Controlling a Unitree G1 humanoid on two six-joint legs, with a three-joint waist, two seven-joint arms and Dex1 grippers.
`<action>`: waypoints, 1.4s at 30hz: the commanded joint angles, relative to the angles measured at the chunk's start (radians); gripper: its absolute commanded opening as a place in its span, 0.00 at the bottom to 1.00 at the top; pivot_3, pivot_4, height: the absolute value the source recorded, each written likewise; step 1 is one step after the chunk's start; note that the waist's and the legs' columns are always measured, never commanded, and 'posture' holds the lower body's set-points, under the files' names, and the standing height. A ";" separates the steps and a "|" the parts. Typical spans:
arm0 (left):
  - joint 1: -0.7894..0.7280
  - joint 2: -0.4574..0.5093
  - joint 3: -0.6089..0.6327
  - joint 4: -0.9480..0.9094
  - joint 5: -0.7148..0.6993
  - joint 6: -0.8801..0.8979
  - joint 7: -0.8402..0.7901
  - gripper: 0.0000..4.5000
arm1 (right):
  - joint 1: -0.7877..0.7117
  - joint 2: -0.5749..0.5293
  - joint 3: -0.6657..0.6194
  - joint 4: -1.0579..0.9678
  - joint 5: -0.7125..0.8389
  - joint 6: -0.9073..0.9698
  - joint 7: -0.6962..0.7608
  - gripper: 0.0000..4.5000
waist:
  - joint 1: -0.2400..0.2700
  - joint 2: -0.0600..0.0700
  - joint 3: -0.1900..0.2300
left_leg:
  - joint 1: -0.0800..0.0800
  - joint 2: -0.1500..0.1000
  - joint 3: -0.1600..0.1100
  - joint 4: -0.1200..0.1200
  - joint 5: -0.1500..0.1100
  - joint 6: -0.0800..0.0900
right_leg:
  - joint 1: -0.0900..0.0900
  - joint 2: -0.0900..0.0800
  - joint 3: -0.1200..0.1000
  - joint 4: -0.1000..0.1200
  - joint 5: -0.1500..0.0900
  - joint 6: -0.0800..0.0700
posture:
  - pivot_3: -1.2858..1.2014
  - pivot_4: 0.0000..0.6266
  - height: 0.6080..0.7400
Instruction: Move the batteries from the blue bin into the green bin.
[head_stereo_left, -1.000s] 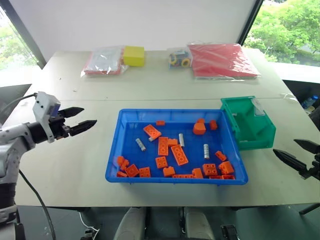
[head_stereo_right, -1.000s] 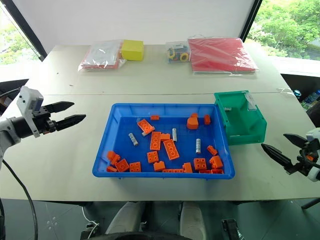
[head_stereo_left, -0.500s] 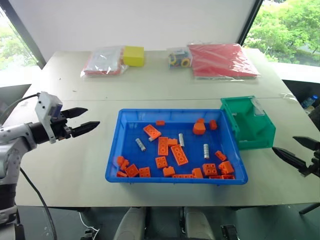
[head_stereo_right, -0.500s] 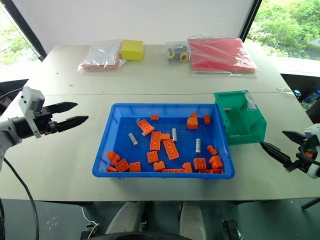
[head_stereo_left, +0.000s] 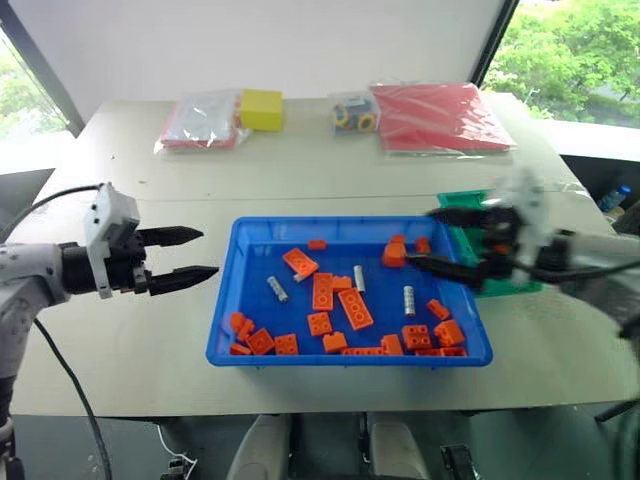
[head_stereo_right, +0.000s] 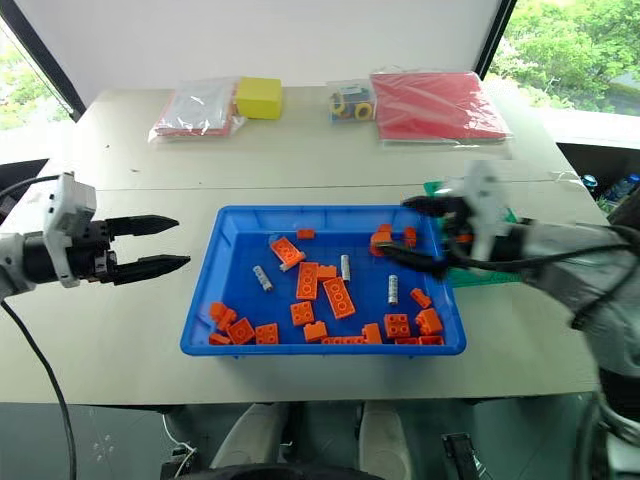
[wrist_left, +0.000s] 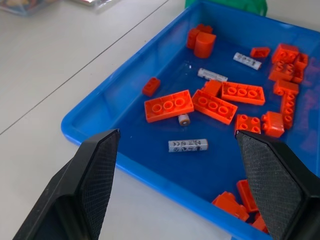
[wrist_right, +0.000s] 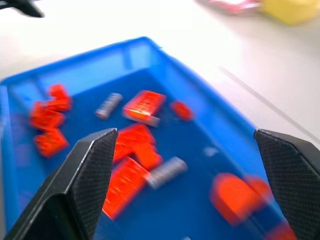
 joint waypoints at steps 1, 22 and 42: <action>-0.023 0.013 0.005 -0.012 -0.016 0.000 0.003 0.86 | -0.086 0.136 0.098 0.039 -0.013 0.108 -0.111 1.00 | 0.001 -0.001 0.000 | -0.001 0.000 0.000 0.000 0.000 0.000 | -0.001 0.000 0.000 0.000 0.000 0.001 | 0.52 0.24 0.96; 0.018 0.061 0.049 -0.041 -0.050 0.037 -0.024 0.86 | -0.242 0.579 0.376 0.449 -0.249 0.073 -0.132 1.00 | -0.021 -0.001 0.000 | 0.002 -0.001 0.000 0.000 0.003 -0.004 | -0.005 0.005 0.001 0.012 0.006 0.003 | 0.52 0.24 0.96; 0.002 0.058 0.055 -0.032 -0.061 0.037 0.005 0.86 | -0.245 0.576 0.521 0.425 -0.463 -0.075 -0.057 1.00 | -0.021 -0.001 0.000 | 0.003 -0.001 0.005 0.000 0.004 -0.006 | -0.011 0.006 0.008 0.019 0.006 0.003 | 0.52 0.24 0.96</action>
